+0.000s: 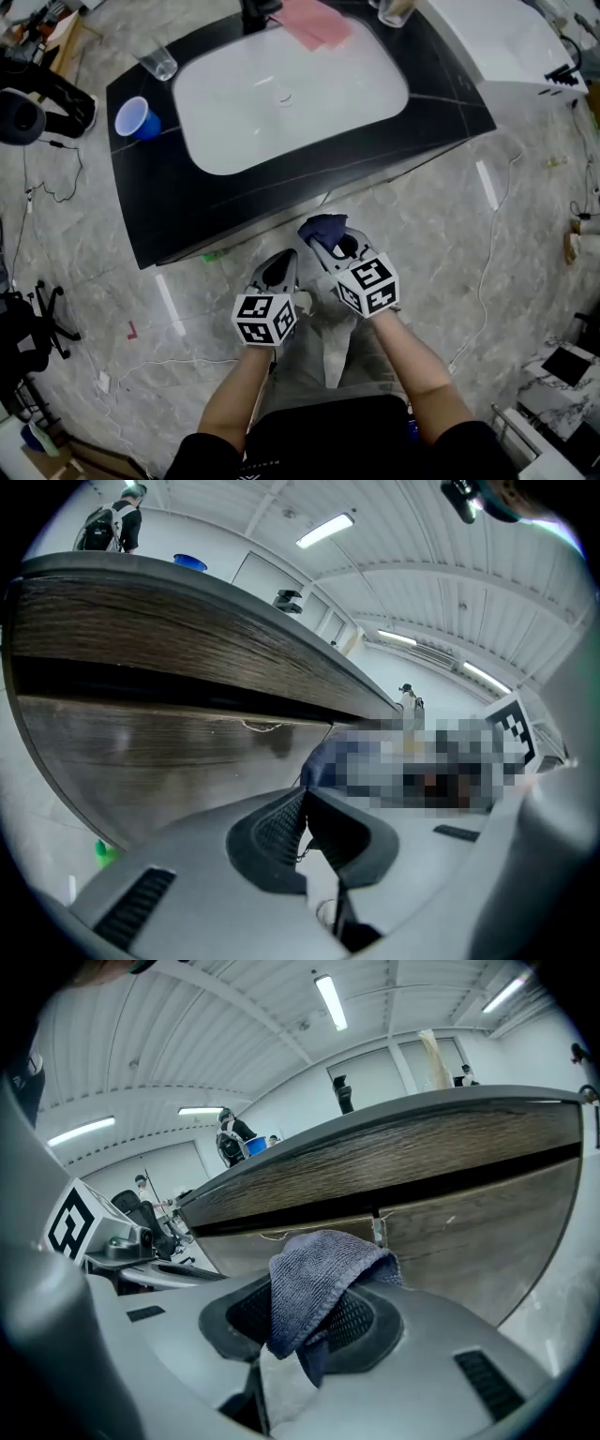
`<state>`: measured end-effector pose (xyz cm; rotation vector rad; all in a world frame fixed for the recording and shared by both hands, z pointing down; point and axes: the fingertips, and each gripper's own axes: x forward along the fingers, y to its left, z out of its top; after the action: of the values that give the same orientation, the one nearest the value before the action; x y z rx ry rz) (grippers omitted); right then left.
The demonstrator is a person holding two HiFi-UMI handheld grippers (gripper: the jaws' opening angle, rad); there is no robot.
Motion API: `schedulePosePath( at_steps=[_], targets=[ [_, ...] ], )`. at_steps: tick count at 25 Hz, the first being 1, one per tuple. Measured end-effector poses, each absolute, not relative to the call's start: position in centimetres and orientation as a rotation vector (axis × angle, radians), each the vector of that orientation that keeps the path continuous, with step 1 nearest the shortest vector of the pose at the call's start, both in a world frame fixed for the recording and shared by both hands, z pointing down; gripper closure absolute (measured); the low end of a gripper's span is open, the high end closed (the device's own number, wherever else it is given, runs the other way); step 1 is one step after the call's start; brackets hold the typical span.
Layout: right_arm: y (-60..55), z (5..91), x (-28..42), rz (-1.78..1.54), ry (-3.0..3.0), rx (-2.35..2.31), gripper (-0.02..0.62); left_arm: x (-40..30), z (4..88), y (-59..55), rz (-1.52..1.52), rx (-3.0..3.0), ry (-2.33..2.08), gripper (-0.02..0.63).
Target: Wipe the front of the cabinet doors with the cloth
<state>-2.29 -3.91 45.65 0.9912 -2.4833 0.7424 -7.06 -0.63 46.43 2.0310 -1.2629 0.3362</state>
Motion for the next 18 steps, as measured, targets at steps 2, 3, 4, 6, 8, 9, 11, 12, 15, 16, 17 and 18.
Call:
schedulePosePath(
  at_steps=[2,3,4,6,8,9,11,12,15,16,17,18],
  targets=[
    [-4.6,45.8,-1.4,0.722,-2.498,0.963,0.472,-6.4,46.6,-1.2,0.328,2.014,-1.289,0.598],
    [-4.9,45.8,-0.9,0.718,-2.504,0.953,0.472,-6.1,46.6,-1.5,0.328,2.008,-1.302,0.598],
    [-5.1,45.9,-0.4,0.717,-2.508,0.945,0.472,-5.7,46.7,-1.8,0.329,2.001,-1.315,0.598],
    [-5.7,46.2,0.9,0.715,-2.512,0.934,0.472,-5.0,46.9,-2.4,0.324,1.986,-1.341,0.598],
    [-6.4,46.6,2.2,0.715,-2.512,0.932,0.472,-4.1,46.9,-3.1,0.314,1.971,-1.366,0.598],
    [-6.8,46.8,2.8,0.717,-2.513,0.933,0.472,-3.7,46.9,-3.4,0.311,1.967,-1.376,0.598],
    [-7.8,47.1,3.8,0.724,-2.518,0.937,0.472,-2.8,46.9,-4.2,0.31,1.965,-1.392,0.598],
    [-8.3,47.3,4.2,0.726,-2.521,0.937,0.472,-2.4,46.9,-4.6,0.31,1.966,-1.399,0.598],
    [-9.4,47.5,4.9,0.728,-2.541,0.923,0.472,-1.2,46.9,-5.6,0.308,1.967,-1.418,0.598],
    [-9.8,47.5,5.0,0.727,-2.55,0.916,0.472,-0.9,46.9,-5.9,0.308,1.966,-1.423,0.598],
    [-10.1,47.5,5.2,0.725,-2.558,0.909,0.472,-0.4,47.0,-6.2,0.308,1.965,-1.427,0.598],
    [-10.4,47.4,5.3,0.723,-2.565,0.902,0.472,0.0,47.1,-6.4,0.307,1.963,-1.429,0.598]
  ],
)
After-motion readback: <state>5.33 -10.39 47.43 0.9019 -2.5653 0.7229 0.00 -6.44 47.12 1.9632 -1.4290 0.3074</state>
